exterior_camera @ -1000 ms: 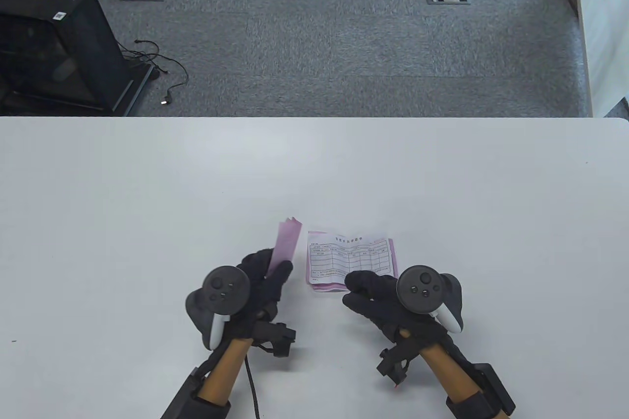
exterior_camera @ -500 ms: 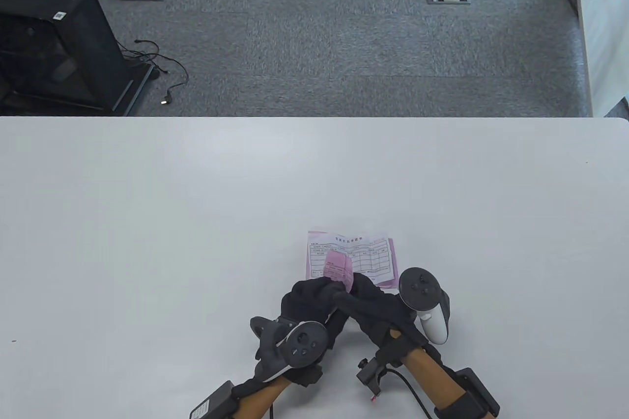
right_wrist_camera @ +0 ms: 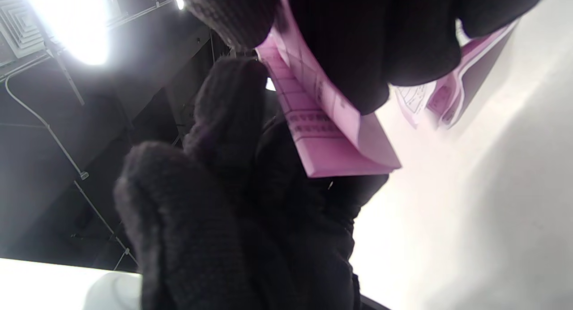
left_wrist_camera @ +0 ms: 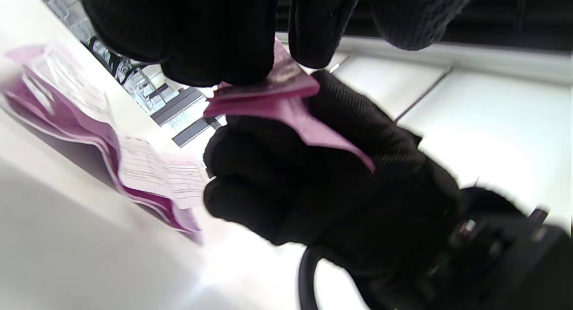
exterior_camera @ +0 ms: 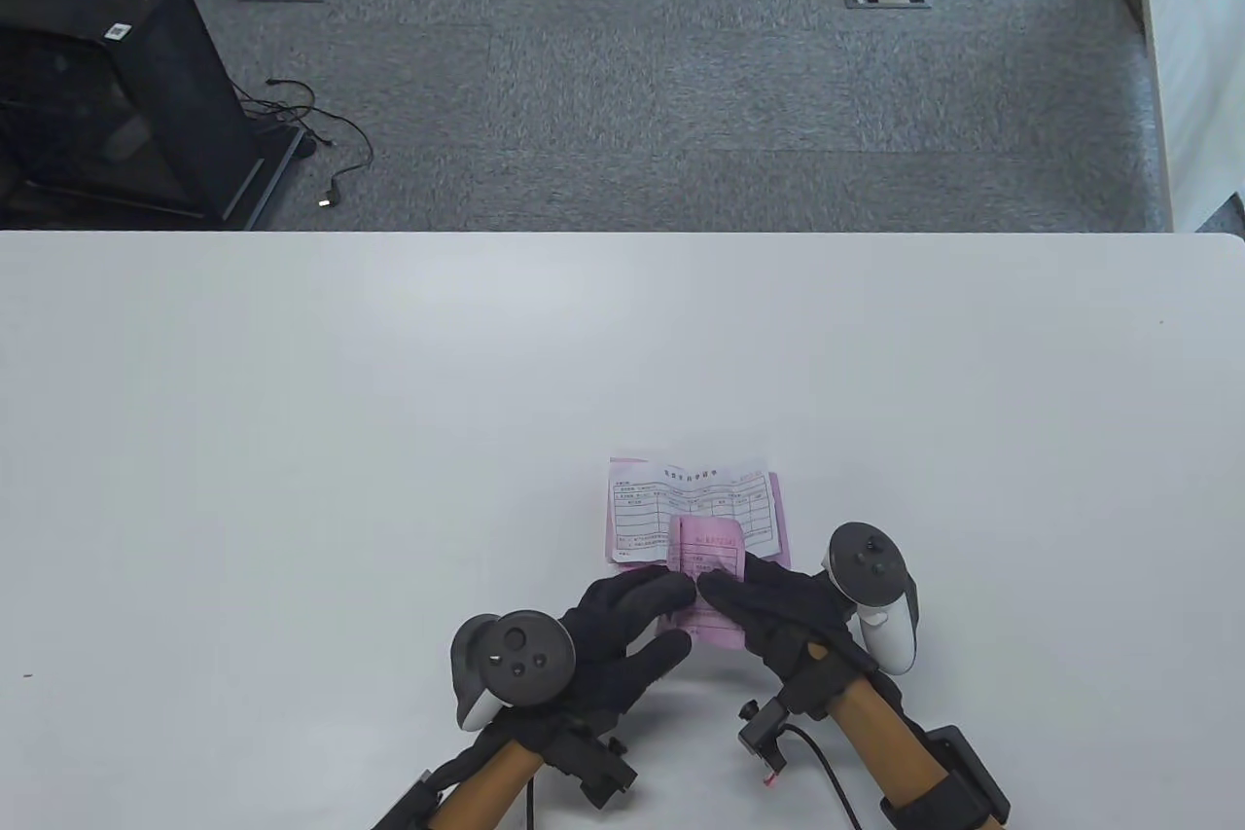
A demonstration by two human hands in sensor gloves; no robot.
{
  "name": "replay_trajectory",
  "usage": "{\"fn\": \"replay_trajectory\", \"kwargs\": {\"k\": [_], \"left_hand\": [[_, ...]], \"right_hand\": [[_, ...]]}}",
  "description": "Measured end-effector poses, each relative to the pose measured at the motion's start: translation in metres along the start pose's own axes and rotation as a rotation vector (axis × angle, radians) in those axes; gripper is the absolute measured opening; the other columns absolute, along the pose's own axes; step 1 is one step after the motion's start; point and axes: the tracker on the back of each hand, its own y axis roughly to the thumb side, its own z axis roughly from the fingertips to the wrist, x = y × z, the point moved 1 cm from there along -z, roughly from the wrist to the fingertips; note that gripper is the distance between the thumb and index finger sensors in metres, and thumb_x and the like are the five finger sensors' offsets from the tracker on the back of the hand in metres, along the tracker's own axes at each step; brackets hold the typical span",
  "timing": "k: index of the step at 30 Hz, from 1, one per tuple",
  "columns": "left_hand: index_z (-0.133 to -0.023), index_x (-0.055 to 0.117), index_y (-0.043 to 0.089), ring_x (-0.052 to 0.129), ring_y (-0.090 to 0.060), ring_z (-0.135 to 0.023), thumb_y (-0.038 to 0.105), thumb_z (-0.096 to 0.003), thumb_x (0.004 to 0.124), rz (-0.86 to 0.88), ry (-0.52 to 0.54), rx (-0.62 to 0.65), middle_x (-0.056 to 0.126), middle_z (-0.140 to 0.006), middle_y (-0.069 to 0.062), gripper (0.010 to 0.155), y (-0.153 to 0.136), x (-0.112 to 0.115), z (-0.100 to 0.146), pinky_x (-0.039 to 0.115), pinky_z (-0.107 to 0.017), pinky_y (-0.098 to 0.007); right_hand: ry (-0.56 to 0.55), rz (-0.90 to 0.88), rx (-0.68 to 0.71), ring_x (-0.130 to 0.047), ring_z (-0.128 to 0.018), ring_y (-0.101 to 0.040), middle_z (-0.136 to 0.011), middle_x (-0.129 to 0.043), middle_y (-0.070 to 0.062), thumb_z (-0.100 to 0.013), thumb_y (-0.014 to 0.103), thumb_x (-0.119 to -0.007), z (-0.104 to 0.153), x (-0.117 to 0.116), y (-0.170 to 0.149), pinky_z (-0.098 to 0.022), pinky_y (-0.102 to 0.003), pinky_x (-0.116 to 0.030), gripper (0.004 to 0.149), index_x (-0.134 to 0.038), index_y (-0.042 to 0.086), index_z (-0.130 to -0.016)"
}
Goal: Unfold folded invoices and stack
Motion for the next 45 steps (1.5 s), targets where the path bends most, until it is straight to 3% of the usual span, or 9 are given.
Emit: {"fn": "replay_trajectory", "kwargs": {"k": [4,6,9,13,20,24,36,40,45], "left_hand": [[-0.109,0.055,0.024,0.08,-0.04,-0.088,0.054,-0.0527,0.069,0.191,0.06,-0.06,0.082,-0.1,-0.015,0.065,-0.011,-0.003,0.002,0.07,-0.065,-0.057],[-0.109,0.054,0.024,0.083,-0.037,-0.085,0.052,-0.0541,0.068,0.291,0.168,-0.101,0.085,-0.096,-0.012,0.063,-0.018,-0.006,0.005,0.072,-0.063,-0.054],[-0.111,0.047,0.023,0.074,-0.041,-0.088,0.05,-0.053,0.076,0.341,0.214,-0.2,0.073,-0.101,-0.016,0.07,-0.023,-0.009,0.008,0.067,-0.064,-0.056],[-0.114,0.025,0.018,0.057,-0.048,-0.095,0.057,-0.0484,0.081,0.241,0.076,-0.303,0.046,-0.112,-0.025,0.095,-0.027,-0.008,0.008,0.062,-0.067,-0.056],[-0.112,0.042,0.014,0.082,-0.035,-0.08,0.043,-0.0463,0.09,0.456,0.035,-0.312,0.08,-0.092,-0.012,0.087,-0.028,0.003,0.004,0.075,-0.059,-0.05],[-0.105,0.061,0.018,0.094,-0.025,-0.066,0.034,-0.0477,0.09,0.426,0.087,-0.314,0.093,-0.076,-0.005,0.066,-0.028,0.0,0.004,0.083,-0.05,-0.043],[-0.1,0.071,0.019,0.097,-0.027,-0.058,0.028,-0.0489,0.088,0.042,0.193,-0.396,0.098,-0.074,-0.009,0.055,-0.026,-0.035,0.013,0.085,-0.042,-0.039],[-0.102,0.069,0.019,0.099,-0.024,-0.052,0.028,-0.0479,0.089,-0.133,0.128,-0.437,0.099,-0.073,-0.009,0.058,-0.027,-0.031,0.011,0.086,-0.038,-0.036],[-0.106,0.061,0.016,0.097,-0.024,-0.053,0.029,-0.0469,0.09,-0.37,-0.045,-0.538,0.097,-0.073,-0.009,0.067,-0.029,-0.014,0.006,0.085,-0.038,-0.036]], "right_hand": [[0.045,-0.003,0.028,-0.084,-0.075,-0.04,-0.075,-0.092,-0.011,-0.05,0.035,-0.069,0.0,-0.001,0.001,-0.06,-0.06,-0.063,0.045,-0.072,0.013,-0.089],[0.076,-0.019,0.05,-0.083,-0.076,-0.04,-0.075,-0.092,-0.011,-0.05,0.035,-0.069,0.001,-0.002,0.002,-0.061,-0.061,-0.062,0.044,-0.073,0.014,-0.089],[0.102,-0.022,0.073,-0.083,-0.076,-0.039,-0.076,-0.092,-0.01,-0.05,0.035,-0.069,0.002,-0.003,0.005,-0.061,-0.061,-0.062,0.044,-0.073,0.015,-0.089],[0.107,-0.014,0.086,-0.083,-0.076,-0.039,-0.076,-0.092,-0.01,-0.05,0.036,-0.069,0.002,-0.004,0.005,-0.061,-0.06,-0.062,0.044,-0.073,0.015,-0.089],[0.103,-0.009,0.09,-0.083,-0.076,-0.039,-0.076,-0.092,-0.01,-0.05,0.036,-0.069,0.003,-0.005,0.005,-0.061,-0.06,-0.062,0.044,-0.073,0.016,-0.089],[0.081,0.022,0.091,-0.085,-0.074,-0.039,-0.073,-0.093,-0.009,-0.049,0.036,-0.071,0.004,-0.003,0.006,-0.061,-0.06,-0.063,0.042,-0.076,0.017,-0.086],[-0.191,0.409,-0.021,-0.09,-0.062,-0.033,-0.059,-0.096,-0.005,-0.046,0.04,-0.076,0.015,0.039,0.008,-0.058,-0.057,-0.066,0.038,-0.08,0.017,-0.076],[-0.17,0.52,-0.087,-0.092,-0.058,-0.032,-0.054,-0.096,-0.004,-0.045,0.042,-0.076,0.012,0.042,-0.003,-0.057,-0.056,-0.067,0.037,-0.082,0.017,-0.072],[-0.126,0.859,-0.236,-0.093,-0.054,-0.031,-0.05,-0.097,-0.003,-0.044,0.046,-0.077,0.011,0.03,-0.009,-0.055,-0.054,-0.07,0.038,-0.084,0.018,-0.069]]}}
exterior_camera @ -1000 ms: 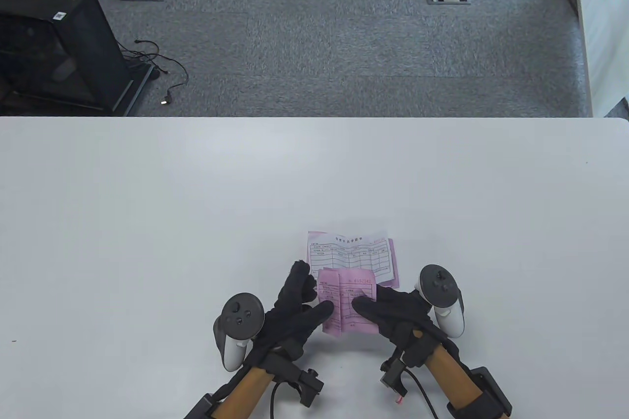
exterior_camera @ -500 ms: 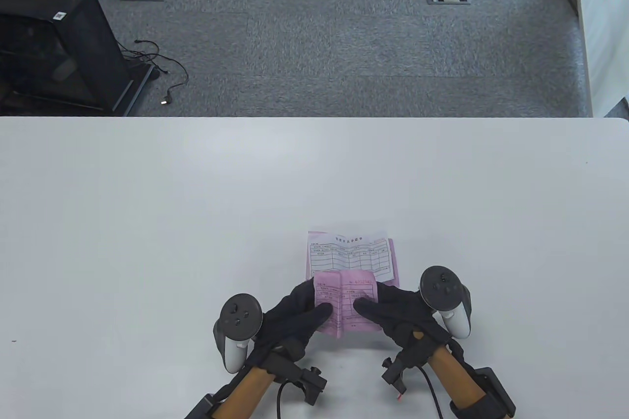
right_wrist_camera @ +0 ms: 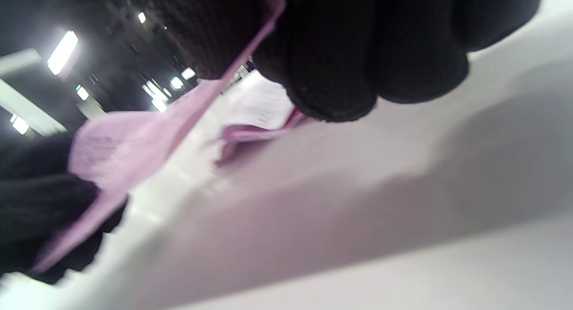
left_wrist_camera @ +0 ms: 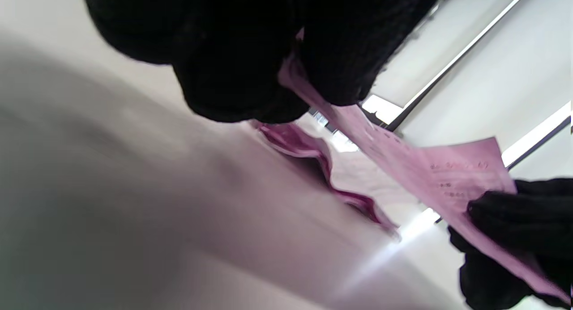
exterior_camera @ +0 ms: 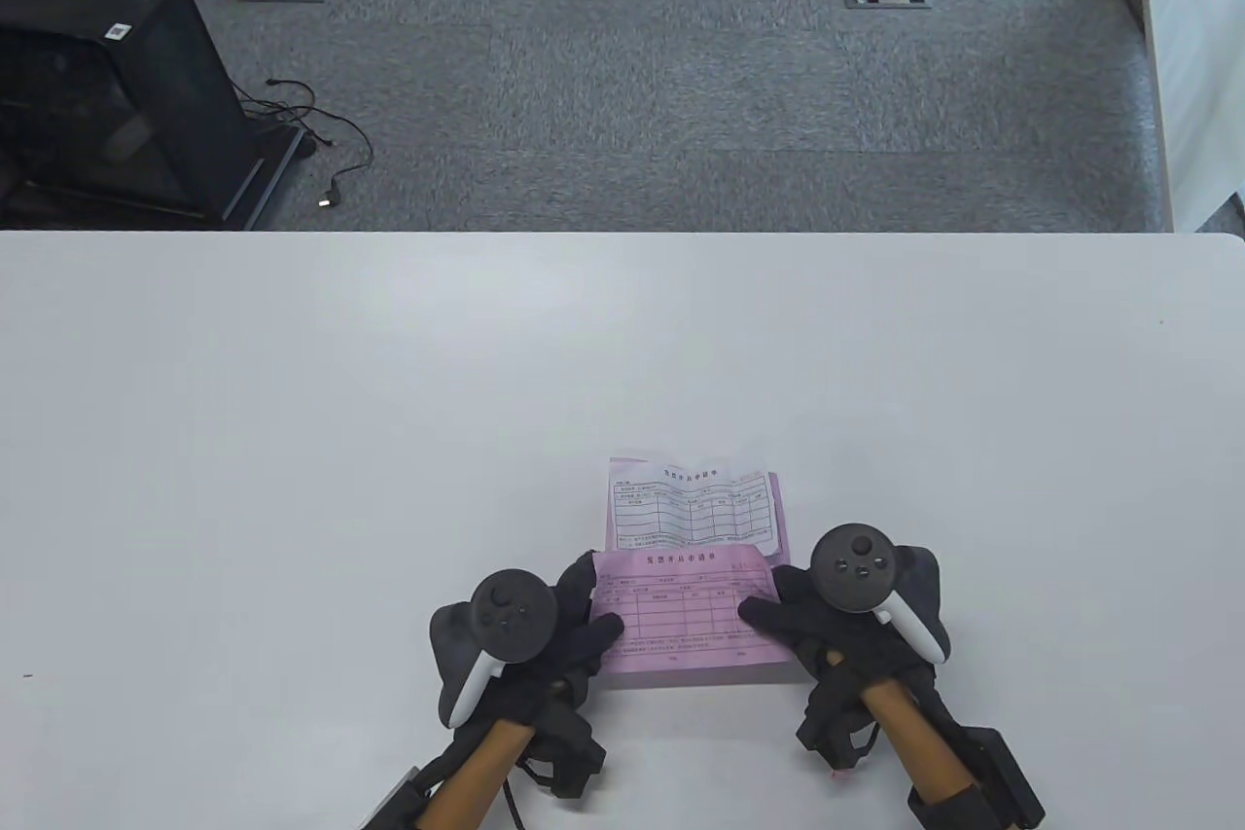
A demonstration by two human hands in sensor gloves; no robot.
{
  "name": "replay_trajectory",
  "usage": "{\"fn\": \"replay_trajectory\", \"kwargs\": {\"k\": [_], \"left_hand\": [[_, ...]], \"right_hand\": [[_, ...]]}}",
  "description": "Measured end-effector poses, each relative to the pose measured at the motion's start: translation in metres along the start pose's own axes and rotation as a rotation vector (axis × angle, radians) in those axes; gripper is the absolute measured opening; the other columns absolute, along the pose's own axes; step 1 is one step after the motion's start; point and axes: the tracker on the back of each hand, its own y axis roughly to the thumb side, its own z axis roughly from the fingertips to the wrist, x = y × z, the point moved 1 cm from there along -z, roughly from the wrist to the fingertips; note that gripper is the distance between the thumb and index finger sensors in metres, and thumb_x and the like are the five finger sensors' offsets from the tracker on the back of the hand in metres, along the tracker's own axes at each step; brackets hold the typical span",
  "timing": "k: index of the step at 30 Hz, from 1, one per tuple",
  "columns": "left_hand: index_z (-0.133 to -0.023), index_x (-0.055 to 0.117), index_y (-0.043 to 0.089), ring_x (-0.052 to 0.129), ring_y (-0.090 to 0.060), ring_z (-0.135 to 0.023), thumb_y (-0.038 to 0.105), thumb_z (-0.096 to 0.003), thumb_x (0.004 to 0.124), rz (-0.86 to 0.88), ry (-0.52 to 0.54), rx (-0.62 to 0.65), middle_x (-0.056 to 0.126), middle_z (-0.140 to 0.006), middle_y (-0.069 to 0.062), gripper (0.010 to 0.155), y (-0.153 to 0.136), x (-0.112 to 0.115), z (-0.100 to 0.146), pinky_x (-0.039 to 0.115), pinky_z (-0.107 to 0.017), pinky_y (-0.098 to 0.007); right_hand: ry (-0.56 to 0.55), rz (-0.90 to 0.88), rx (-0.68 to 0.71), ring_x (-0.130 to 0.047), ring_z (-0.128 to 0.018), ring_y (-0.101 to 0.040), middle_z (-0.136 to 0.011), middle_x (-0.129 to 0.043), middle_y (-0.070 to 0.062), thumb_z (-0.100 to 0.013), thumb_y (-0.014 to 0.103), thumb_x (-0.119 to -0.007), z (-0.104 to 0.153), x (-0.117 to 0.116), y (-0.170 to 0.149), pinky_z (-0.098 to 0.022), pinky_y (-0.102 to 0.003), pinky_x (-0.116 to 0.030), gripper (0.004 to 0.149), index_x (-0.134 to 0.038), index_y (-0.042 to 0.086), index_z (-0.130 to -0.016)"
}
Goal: Unfold folded invoices and stack
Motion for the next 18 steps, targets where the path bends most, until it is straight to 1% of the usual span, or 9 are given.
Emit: {"fn": "replay_trajectory", "kwargs": {"k": [2,5,6,7,10,12,15,16,18], "left_hand": [[-0.107,0.06,0.015,0.097,-0.024,-0.051,0.03,-0.0468,0.09,-0.071,-0.036,-0.018,0.097,-0.072,-0.009,0.069,0.002,0.007,-0.001,0.084,-0.037,-0.036],[-0.109,0.054,0.014,0.096,-0.024,-0.051,0.032,-0.0467,0.09,-0.207,-0.07,-0.05,0.095,-0.072,-0.008,0.074,0.005,0.015,-0.002,0.083,-0.037,-0.037],[-0.11,0.052,0.014,0.095,-0.021,-0.05,0.034,-0.0464,0.09,-0.283,-0.057,-0.053,0.094,-0.072,-0.007,0.077,0.007,0.017,-0.002,0.083,-0.038,-0.036],[-0.11,0.05,0.014,0.094,-0.02,-0.049,0.035,-0.0457,0.091,-0.316,-0.041,-0.04,0.093,-0.071,-0.006,0.079,0.009,0.019,-0.002,0.083,-0.038,-0.036],[-0.113,0.038,0.016,0.09,-0.021,-0.055,0.042,-0.0444,0.091,-0.442,-0.073,-0.022,0.088,-0.077,-0.007,0.09,0.016,0.025,-0.001,0.08,-0.043,-0.038],[-0.114,0.03,0.02,0.086,-0.023,-0.062,0.048,-0.0432,0.089,-0.545,-0.081,-0.005,0.081,-0.085,-0.009,0.097,0.021,0.028,0.001,0.077,-0.049,-0.04],[-0.113,0.017,0.033,0.072,-0.037,-0.088,0.054,-0.0424,0.086,-0.677,-0.028,0.024,0.055,-0.112,-0.017,0.101,0.027,0.029,0.006,0.067,-0.065,-0.048],[-0.111,0.012,0.039,0.063,-0.041,-0.096,0.054,-0.0431,0.085,-0.668,-0.04,0.039,0.044,-0.118,-0.017,0.101,0.026,0.029,0.006,0.063,-0.069,-0.051],[-0.11,0.015,0.045,0.051,-0.045,-0.104,0.054,-0.043,0.086,-0.669,-0.04,0.037,0.031,-0.121,-0.018,0.098,0.026,0.028,0.007,0.056,-0.074,-0.056]], "right_hand": [[-0.009,0.104,-0.02,-0.094,-0.052,-0.03,-0.047,-0.098,-0.003,-0.044,0.046,-0.077,0.003,-0.004,0.006,-0.054,-0.054,-0.07,0.038,-0.085,0.018,-0.067],[0.04,0.205,-0.05,-0.094,-0.051,-0.03,-0.047,-0.098,-0.003,-0.044,0.047,-0.077,0.003,-0.012,0.01,-0.054,-0.053,-0.071,0.038,-0.085,0.018,-0.067],[0.064,0.243,-0.059,-0.094,-0.051,-0.03,-0.047,-0.098,-0.003,-0.044,0.048,-0.077,0.002,-0.016,0.011,-0.054,-0.053,-0.071,0.038,-0.085,0.018,-0.067],[0.072,0.258,-0.061,-0.094,-0.051,-0.03,-0.047,-0.098,-0.003,-0.044,0.048,-0.076,0.002,-0.018,0.011,-0.054,-0.053,-0.071,0.038,-0.085,0.018,-0.067],[0.057,0.293,-0.067,-0.094,-0.049,-0.029,-0.046,-0.098,-0.002,-0.044,0.048,-0.077,0.002,-0.021,0.012,-0.053,-0.053,-0.071,0.038,-0.085,0.018,-0.066],[0.056,0.309,-0.071,-0.095,-0.049,-0.03,-0.045,-0.098,-0.003,-0.044,0.048,-0.077,0.002,-0.021,0.012,-0.053,-0.053,-0.071,0.038,-0.086,0.018,-0.066],[0.083,0.359,-0.105,-0.095,-0.048,-0.03,-0.044,-0.099,-0.003,-0.044,0.049,-0.076,0.0,-0.019,0.009,-0.052,-0.053,-0.071,0.04,-0.086,0.017,-0.065],[0.094,0.378,-0.114,-0.095,-0.048,-0.03,-0.044,-0.099,-0.004,-0.044,0.05,-0.076,0.0,-0.018,0.007,-0.052,-0.053,-0.071,0.041,-0.086,0.017,-0.066],[0.113,0.402,-0.128,-0.094,-0.049,-0.031,-0.045,-0.099,-0.004,-0.044,0.051,-0.075,0.0,-0.016,0.005,-0.053,-0.053,-0.071,0.043,-0.086,0.016,-0.066]]}}
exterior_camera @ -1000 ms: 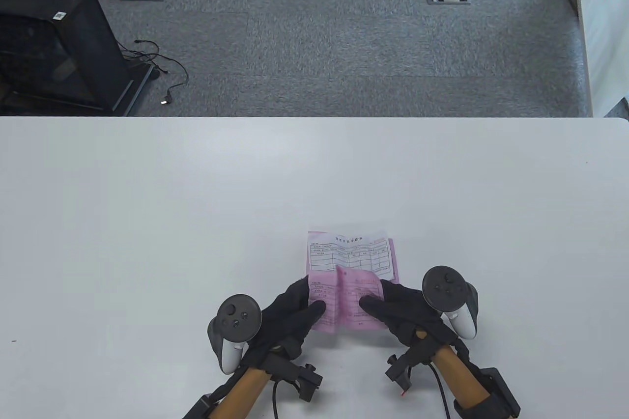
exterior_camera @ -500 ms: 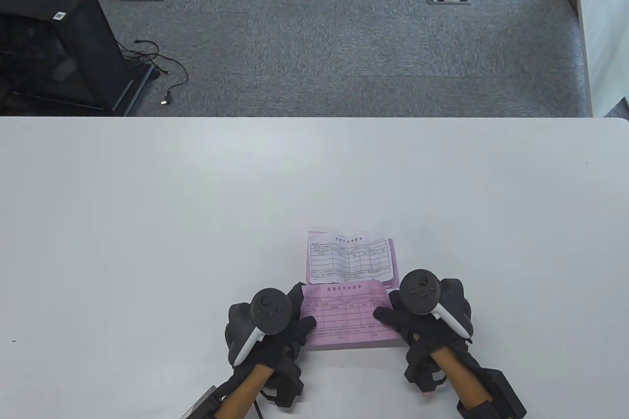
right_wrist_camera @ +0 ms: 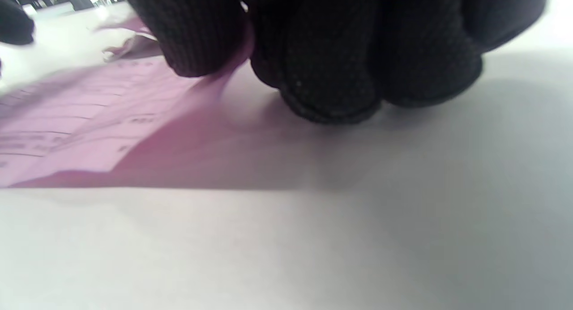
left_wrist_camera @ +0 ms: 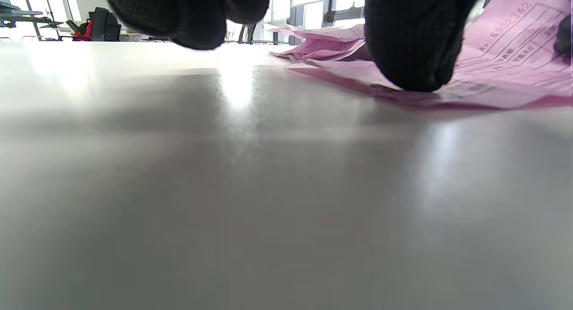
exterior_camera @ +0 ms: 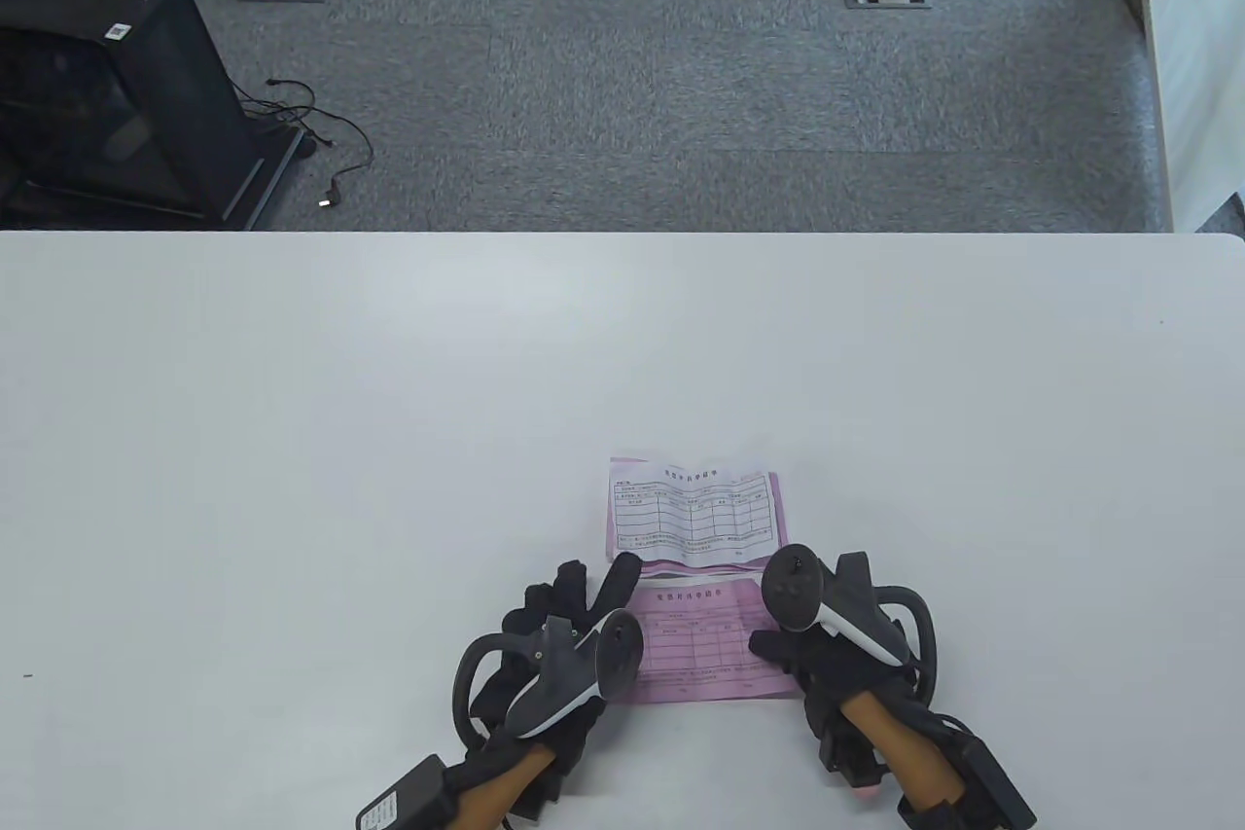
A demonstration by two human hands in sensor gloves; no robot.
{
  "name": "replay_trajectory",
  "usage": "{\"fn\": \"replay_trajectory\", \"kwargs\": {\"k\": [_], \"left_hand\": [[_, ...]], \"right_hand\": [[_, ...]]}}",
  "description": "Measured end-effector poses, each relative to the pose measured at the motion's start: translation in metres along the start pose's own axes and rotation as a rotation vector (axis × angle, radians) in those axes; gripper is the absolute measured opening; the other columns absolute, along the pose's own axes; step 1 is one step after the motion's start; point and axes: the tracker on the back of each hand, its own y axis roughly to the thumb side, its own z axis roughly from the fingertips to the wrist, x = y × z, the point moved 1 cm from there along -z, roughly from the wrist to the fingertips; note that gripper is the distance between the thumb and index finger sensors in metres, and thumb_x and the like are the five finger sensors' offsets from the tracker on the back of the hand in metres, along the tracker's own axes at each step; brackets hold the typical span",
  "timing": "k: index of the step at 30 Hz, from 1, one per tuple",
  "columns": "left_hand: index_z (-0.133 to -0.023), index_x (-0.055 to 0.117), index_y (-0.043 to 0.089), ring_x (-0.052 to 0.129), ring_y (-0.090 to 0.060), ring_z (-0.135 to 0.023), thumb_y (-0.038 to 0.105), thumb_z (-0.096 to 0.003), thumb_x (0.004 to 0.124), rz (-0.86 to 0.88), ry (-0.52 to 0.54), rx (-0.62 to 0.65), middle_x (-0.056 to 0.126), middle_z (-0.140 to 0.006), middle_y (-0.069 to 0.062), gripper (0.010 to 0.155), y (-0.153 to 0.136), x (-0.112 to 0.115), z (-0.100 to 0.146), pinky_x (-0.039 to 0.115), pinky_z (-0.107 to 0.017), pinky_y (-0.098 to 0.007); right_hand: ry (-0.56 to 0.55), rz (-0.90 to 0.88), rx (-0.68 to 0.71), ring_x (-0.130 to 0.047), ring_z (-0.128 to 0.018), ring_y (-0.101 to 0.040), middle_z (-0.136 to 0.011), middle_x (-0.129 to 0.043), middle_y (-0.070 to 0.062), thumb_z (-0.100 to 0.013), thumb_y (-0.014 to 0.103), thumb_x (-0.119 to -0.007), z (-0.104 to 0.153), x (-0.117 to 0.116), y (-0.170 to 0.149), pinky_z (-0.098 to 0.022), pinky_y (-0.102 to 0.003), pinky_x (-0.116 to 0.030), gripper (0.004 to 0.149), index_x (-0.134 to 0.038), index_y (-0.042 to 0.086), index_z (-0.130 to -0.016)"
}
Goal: Unfold folded invoices and stack
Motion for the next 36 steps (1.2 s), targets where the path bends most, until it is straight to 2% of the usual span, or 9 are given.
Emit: {"fn": "replay_trajectory", "kwargs": {"k": [5,7,8,12,13,18,24,30,36], "left_hand": [[-0.108,0.054,0.044,0.049,-0.047,-0.106,0.055,-0.0448,0.081,0.004,-0.047,0.012,0.038,-0.123,-0.016,0.07,-0.004,0.003,-0.002,0.053,-0.076,-0.059],[-0.108,0.056,0.043,0.048,-0.047,-0.106,0.056,-0.0453,0.079,0.023,-0.089,0.029,0.041,-0.123,-0.016,0.068,-0.007,0.005,-0.003,0.054,-0.076,-0.058],[-0.108,0.056,0.043,0.047,-0.047,-0.107,0.056,-0.0452,0.079,0.035,-0.086,0.029,0.042,-0.123,-0.016,0.068,-0.007,0.005,-0.003,0.053,-0.076,-0.059],[-0.109,0.054,0.042,0.044,-0.048,-0.106,0.057,-0.0437,0.079,0.043,-0.115,0.058,0.04,-0.122,-0.017,0.072,-0.008,0.005,-0.004,0.053,-0.075,-0.058],[-0.11,0.052,0.043,0.041,-0.049,-0.106,0.057,-0.0438,0.078,0.047,-0.128,0.065,0.038,-0.122,-0.017,0.072,-0.008,0.006,-0.004,0.052,-0.075,-0.058],[-0.111,0.046,0.044,0.034,-0.048,-0.106,0.058,-0.0451,0.076,0.066,-0.163,0.071,0.031,-0.122,-0.017,0.073,-0.009,0.009,-0.004,0.048,-0.076,-0.058],[-0.111,0.042,0.044,0.031,-0.048,-0.106,0.059,-0.0457,0.073,0.057,-0.179,0.07,0.027,-0.122,-0.018,0.074,-0.008,0.009,-0.003,0.045,-0.076,-0.058],[-0.11,0.042,0.046,0.03,-0.046,-0.106,0.059,-0.0441,0.075,0.071,-0.187,0.063,0.026,-0.122,-0.016,0.075,-0.01,0.01,-0.004,0.044,-0.076,-0.056],[-0.11,0.043,0.046,0.031,-0.045,-0.106,0.059,-0.0422,0.076,0.08,-0.182,0.054,0.027,-0.121,-0.016,0.077,-0.011,0.011,-0.005,0.046,-0.076,-0.055]], "right_hand": [[-0.007,0.021,-0.032,-0.093,-0.052,-0.032,-0.048,-0.098,-0.005,-0.043,0.053,-0.075,0.003,0.012,-0.008,-0.054,-0.054,-0.069,0.047,-0.085,0.015,-0.069],[-0.121,0.036,-0.036,-0.093,-0.053,-0.033,-0.051,-0.098,-0.006,-0.043,0.053,-0.075,0.01,0.025,-0.01,-0.055,-0.055,-0.069,0.048,-0.084,0.015,-0.072],[-0.24,0.027,-0.009,-0.092,-0.056,-0.034,-0.054,-0.097,-0.006,-0.043,0.053,-0.075,0.019,0.035,-0.007,-0.056,-0.056,-0.067,0.05,-0.082,0.015,-0.075],[-0.467,-0.025,0.224,-0.083,-0.072,-0.039,-0.073,-0.09,-0.011,-0.044,0.05,-0.076,0.043,0.046,0.023,-0.062,-0.06,-0.06,0.053,-0.074,0.02,-0.088],[-0.473,-0.002,0.286,-0.078,-0.078,-0.041,-0.08,-0.086,-0.012,-0.044,0.05,-0.076,0.046,0.045,0.032,-0.063,-0.062,-0.058,0.054,-0.071,0.024,-0.091],[-0.286,0.185,0.437,-0.067,-0.087,-0.045,-0.096,-0.073,-0.016,-0.044,0.051,-0.075,0.042,0.009,0.089,-0.066,-0.067,-0.05,0.058,-0.064,0.031,-0.098],[-0.172,0.279,0.43,-0.062,-0.089,-0.046,-0.1,-0.065,-0.02,-0.044,0.052,-0.073,0.023,-0.024,0.112,-0.066,-0.067,-0.048,0.064,-0.058,0.031,-0.103],[-0.166,0.343,0.347,-0.067,-0.086,-0.044,-0.099,-0.068,-0.017,-0.044,0.05,-0.074,0.023,-0.019,0.095,-0.065,-0.066,-0.051,0.064,-0.058,0.029,-0.102],[-0.133,0.324,0.228,-0.068,-0.085,-0.044,-0.098,-0.068,-0.017,-0.044,0.049,-0.074,0.02,-0.014,0.045,-0.065,-0.066,-0.052,0.065,-0.056,0.028,-0.103]]}}
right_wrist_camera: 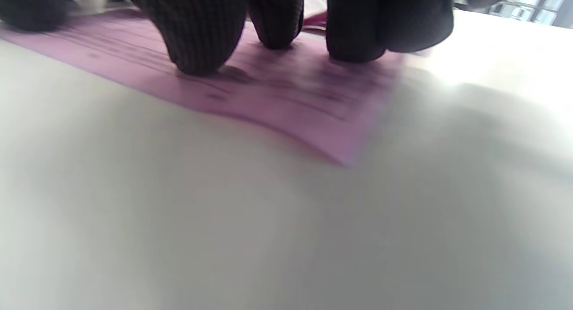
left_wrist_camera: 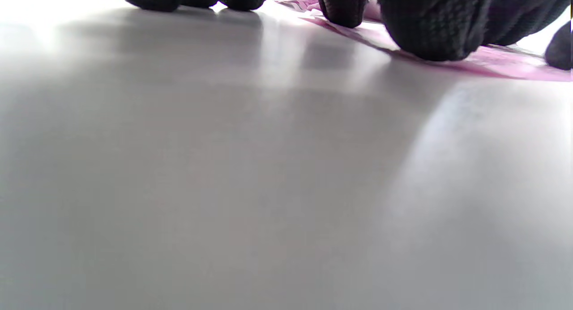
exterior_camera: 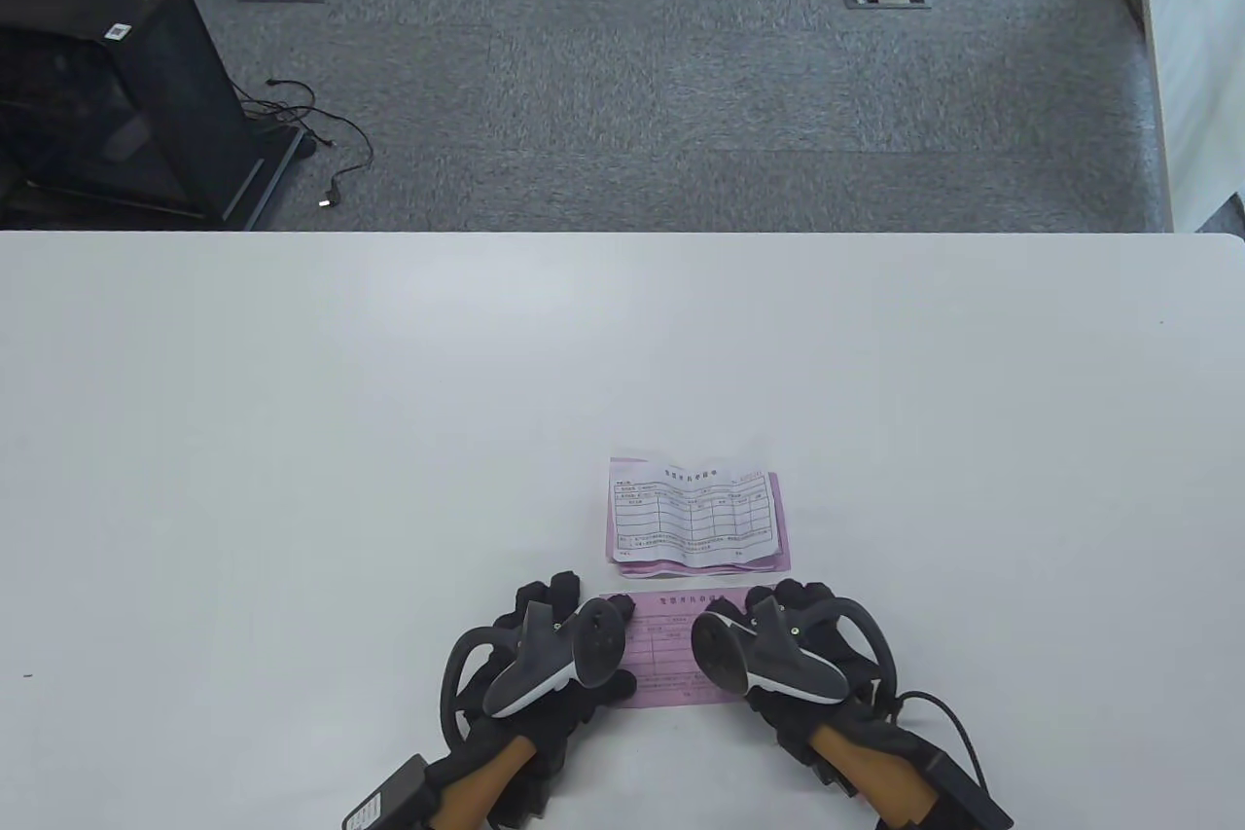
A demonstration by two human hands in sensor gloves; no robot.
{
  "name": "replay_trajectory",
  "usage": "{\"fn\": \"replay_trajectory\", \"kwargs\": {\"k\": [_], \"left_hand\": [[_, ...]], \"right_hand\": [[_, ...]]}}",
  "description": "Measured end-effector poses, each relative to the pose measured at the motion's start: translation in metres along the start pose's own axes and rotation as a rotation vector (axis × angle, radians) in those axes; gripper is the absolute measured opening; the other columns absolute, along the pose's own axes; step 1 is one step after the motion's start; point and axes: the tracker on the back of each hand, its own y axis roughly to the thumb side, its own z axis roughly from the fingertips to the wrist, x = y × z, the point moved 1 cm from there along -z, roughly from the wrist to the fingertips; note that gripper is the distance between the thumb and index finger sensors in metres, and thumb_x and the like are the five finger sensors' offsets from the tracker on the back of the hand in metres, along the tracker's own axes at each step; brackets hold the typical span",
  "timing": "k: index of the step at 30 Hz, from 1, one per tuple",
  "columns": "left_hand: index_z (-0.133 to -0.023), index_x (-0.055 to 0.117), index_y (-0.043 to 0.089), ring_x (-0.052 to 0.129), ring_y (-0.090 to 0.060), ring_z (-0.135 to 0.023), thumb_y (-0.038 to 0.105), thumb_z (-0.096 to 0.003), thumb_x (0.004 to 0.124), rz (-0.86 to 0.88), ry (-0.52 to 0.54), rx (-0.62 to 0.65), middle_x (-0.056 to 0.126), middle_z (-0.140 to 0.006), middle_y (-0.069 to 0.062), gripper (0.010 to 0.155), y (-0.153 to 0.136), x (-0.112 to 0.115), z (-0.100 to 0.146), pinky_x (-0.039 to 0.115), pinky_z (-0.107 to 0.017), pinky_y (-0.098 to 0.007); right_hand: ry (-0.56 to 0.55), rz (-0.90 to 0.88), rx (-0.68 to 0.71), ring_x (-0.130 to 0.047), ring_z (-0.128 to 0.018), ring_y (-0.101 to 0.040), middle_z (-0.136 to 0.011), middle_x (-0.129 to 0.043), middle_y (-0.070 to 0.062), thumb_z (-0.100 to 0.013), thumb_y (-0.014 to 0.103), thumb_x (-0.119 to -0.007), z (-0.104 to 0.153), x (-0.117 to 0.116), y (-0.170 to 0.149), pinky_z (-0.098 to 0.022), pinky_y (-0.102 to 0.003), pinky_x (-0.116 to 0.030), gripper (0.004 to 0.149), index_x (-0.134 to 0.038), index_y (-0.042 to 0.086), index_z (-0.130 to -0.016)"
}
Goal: Unfold folded invoices and stack
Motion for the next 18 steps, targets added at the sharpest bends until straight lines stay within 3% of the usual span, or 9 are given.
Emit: {"fn": "replay_trajectory", "kwargs": {"k": [6,14,18], "left_hand": [[-0.11,0.044,0.045,0.032,-0.043,-0.107,0.059,-0.0412,0.079,0.009,-0.024,-0.004,0.027,-0.121,-0.017,0.079,-0.004,-0.002,-0.001,0.047,-0.076,-0.055],[-0.11,0.043,0.044,0.029,-0.043,-0.107,0.058,-0.0408,0.08,0.025,-0.034,0.001,0.025,-0.121,-0.017,0.08,-0.008,-0.001,-0.002,0.044,-0.076,-0.057],[-0.11,0.043,0.044,0.029,-0.043,-0.106,0.058,-0.0409,0.08,0.025,-0.035,0.004,0.025,-0.121,-0.017,0.08,-0.008,-0.001,-0.003,0.044,-0.076,-0.057]], "right_hand": [[0.021,-0.056,-0.068,-0.069,-0.085,-0.043,-0.099,-0.066,-0.017,-0.044,0.048,-0.075,0.009,-0.009,-0.033,-0.065,-0.066,-0.052,0.065,-0.055,0.029,-0.103],[0.05,-0.037,-0.057,-0.067,-0.086,-0.044,-0.101,-0.064,-0.018,-0.044,0.049,-0.075,0.005,-0.001,-0.031,-0.065,-0.067,-0.05,0.065,-0.055,0.029,-0.103],[-0.099,-0.116,-0.031,-0.066,-0.086,-0.045,-0.101,-0.064,-0.019,-0.045,0.049,-0.073,0.006,0.019,-0.014,-0.065,-0.068,-0.049,0.064,-0.056,0.029,-0.103]]}}
